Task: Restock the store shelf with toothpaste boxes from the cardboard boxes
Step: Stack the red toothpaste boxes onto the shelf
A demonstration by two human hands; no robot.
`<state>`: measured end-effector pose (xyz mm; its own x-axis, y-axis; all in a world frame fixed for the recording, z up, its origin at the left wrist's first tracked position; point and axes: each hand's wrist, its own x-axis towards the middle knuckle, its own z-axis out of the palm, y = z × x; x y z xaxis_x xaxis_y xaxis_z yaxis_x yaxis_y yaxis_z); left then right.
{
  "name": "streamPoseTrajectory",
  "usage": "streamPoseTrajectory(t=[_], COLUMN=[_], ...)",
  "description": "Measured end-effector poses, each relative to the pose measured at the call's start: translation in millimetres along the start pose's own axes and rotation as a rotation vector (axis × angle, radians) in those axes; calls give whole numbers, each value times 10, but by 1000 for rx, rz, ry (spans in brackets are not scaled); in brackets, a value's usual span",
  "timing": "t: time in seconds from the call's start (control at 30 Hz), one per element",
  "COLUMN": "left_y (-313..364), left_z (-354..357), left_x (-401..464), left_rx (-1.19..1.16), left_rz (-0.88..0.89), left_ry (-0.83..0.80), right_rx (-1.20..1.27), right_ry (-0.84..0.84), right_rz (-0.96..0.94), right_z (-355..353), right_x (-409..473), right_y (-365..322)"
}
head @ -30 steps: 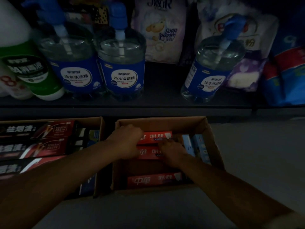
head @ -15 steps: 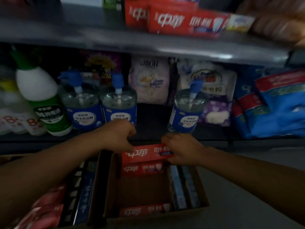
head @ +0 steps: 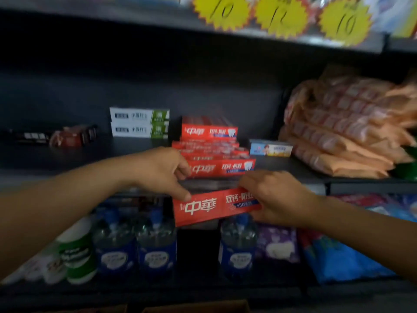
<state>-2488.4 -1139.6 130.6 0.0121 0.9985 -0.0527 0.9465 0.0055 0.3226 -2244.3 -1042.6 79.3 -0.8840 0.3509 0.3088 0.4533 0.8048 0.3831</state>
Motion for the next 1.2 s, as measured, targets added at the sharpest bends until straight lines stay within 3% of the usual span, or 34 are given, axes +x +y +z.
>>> streamPoseTrajectory(t=[0.23,0.53,0.63,0.83,1.2], left_y=[133,-113,-244,-396,-561], left_z=[-785,-744,-699,-691,-582], left_x=[332,866,1035,1366,1952], left_rx=[-182,-258,-265,-135,-19], left_rz=[-15,-65,-64,-65,-79], left_ry=[111,40,104,209,230], right_rx=[-223,-241,-190,151,256], right_ry=[237,371,313,-3,-61], right_rz=[-1,47,52,245,313], right_z=[-456,-128,-50,11,495], right_x=[546,1022,1097,1296,1684], right_y=[562,756,833,1162,1448])
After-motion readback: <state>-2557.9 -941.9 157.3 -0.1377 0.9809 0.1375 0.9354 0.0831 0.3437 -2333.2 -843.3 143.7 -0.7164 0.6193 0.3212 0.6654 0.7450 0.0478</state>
